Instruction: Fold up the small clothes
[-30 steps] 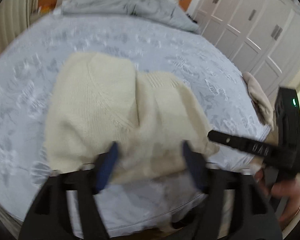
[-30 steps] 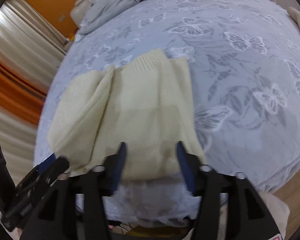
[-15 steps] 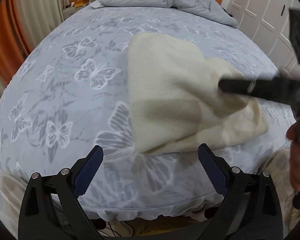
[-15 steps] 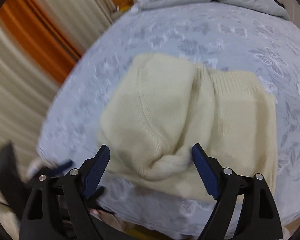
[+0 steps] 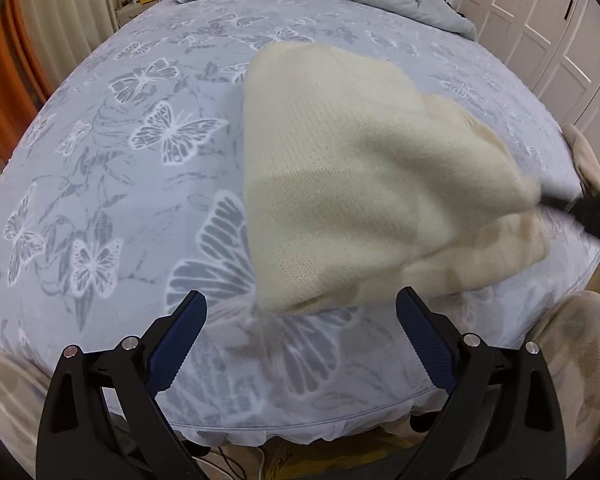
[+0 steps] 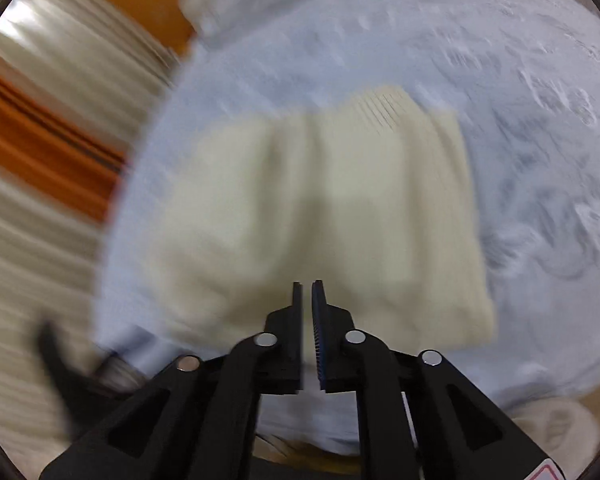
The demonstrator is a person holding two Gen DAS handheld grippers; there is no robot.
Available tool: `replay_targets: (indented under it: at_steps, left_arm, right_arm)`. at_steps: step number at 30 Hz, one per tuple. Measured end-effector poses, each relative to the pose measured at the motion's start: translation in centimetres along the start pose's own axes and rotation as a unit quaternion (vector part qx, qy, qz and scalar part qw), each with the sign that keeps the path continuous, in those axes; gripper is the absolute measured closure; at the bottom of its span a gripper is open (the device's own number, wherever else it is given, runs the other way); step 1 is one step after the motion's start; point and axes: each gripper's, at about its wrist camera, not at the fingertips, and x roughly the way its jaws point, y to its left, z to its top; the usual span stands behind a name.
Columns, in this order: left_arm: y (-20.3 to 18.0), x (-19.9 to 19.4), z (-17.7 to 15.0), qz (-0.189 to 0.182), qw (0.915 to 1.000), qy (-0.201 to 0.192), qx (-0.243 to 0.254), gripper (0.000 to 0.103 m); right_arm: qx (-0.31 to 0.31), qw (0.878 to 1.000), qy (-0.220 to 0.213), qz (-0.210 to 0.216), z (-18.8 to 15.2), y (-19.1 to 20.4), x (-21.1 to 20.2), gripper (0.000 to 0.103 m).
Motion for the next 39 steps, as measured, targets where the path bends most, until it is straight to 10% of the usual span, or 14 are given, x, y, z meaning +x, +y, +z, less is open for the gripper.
replay_targets:
  at_steps: [2,5,9,11,15,19,24,31,39]
  left_arm:
    - [0.2,0.2,-0.1,-0.005,0.9999,0.004,-0.008,0.010]
    - [0.2,0.3,-0.1,-0.003,0.9999,0.011,-0.008,0.010]
    - [0.8,-0.9,-0.2,-0.001,1.0000,-0.002,-0.009,0.010]
    - [1.3,-1.1,-0.2,0.000,0.9999,0.002,-0.012,0.010]
    - [2.0,-1.5,0.0,-0.005,0.9997,-0.001,-0.026,0.010]
    - [1.7,-1.2,0.5,-0.008,0.9997,0.001,-0.024,0.010]
    - [0.4,-0.1,0.4,-0.003,0.9999,0.014,-0.008,0.010]
    - [-0.2,0.7,-0.4,0.002,0.9995,0.031,0.010,0.010]
    - [-1.0,2.8,0.4,-0.002,0.9992,0.038,0.016,0.013]
  right_arm:
    - [-0.012,1.000,-0.004,0.022,1.7,2.2,0.1,0.037]
    - [-0.038,0.998,0.028,0.033,3.4,5.1,3.5,0.030]
    - [-0.036,0.993,0.112,-0.002,3.2,5.5,10.5,0.028]
    - [-0.017,0.992,0.124,0.021,2.6,4.9,12.1,0.084]
    - [0.001,0.993,0.025,0.112,4.6,5.7,5.7,0.090]
    - [-0.015,0.997,-0.035,0.071,4.8,3.5,0.3,0.090]
    - [0.026,0.997,0.070,-0.001,2.6,-3.4,6.3,0.085]
    - [0.040,0.999,-0.003,0.011,0.7,-2.9,1.4,0.028]
    - [0.111,0.992,0.037,0.046,-0.1,-4.6,5.8,0.040]
